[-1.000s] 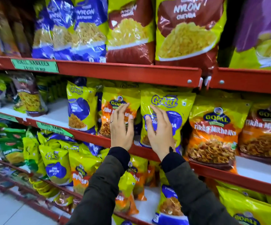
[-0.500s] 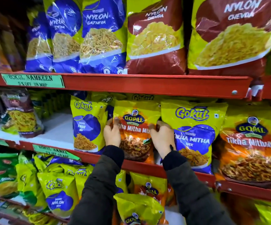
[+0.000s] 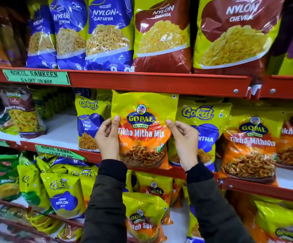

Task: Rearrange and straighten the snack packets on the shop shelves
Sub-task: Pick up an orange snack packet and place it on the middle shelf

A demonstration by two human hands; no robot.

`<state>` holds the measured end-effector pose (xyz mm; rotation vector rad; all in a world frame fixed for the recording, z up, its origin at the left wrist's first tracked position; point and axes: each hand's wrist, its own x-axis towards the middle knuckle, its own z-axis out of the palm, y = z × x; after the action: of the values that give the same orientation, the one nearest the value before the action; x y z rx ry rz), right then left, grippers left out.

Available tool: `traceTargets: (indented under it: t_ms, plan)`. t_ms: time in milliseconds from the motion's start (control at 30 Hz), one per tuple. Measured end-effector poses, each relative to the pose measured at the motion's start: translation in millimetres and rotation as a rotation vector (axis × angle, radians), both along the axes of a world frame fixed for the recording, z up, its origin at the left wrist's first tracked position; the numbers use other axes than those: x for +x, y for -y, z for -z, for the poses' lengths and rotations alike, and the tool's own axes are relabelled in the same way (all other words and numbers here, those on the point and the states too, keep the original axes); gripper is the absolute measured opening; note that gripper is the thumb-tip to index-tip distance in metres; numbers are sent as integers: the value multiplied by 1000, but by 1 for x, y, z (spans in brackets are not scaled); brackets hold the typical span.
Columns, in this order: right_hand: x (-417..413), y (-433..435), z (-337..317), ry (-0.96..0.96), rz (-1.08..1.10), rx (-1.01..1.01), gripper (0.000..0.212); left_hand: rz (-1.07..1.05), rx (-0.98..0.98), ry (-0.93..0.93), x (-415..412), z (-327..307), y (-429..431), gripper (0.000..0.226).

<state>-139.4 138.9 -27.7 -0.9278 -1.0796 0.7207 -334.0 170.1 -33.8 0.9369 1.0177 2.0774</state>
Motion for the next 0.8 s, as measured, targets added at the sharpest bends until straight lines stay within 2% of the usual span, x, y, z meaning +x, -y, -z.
traceTargets:
  t_ms: [67, 200, 467, 600, 800]
  plan:
    - [15, 18, 3, -75, -2, 7, 21, 46, 13, -41, 15, -3, 21, 14]
    - [55, 58, 7, -231, -7, 8, 18, 146, 7, -114, 59, -8, 67, 16]
    - [157, 121, 26, -317, 98, -44, 20, 424, -97, -47, 144, 5, 126, 25]
    - [198, 143, 40, -404, 125, -86, 15, 464, -150, -1, 180, 14, 147, 29]
    - [238, 167, 51, -372, 132, -62, 18, 491, -179, 10, 219, 23, 169, 31]
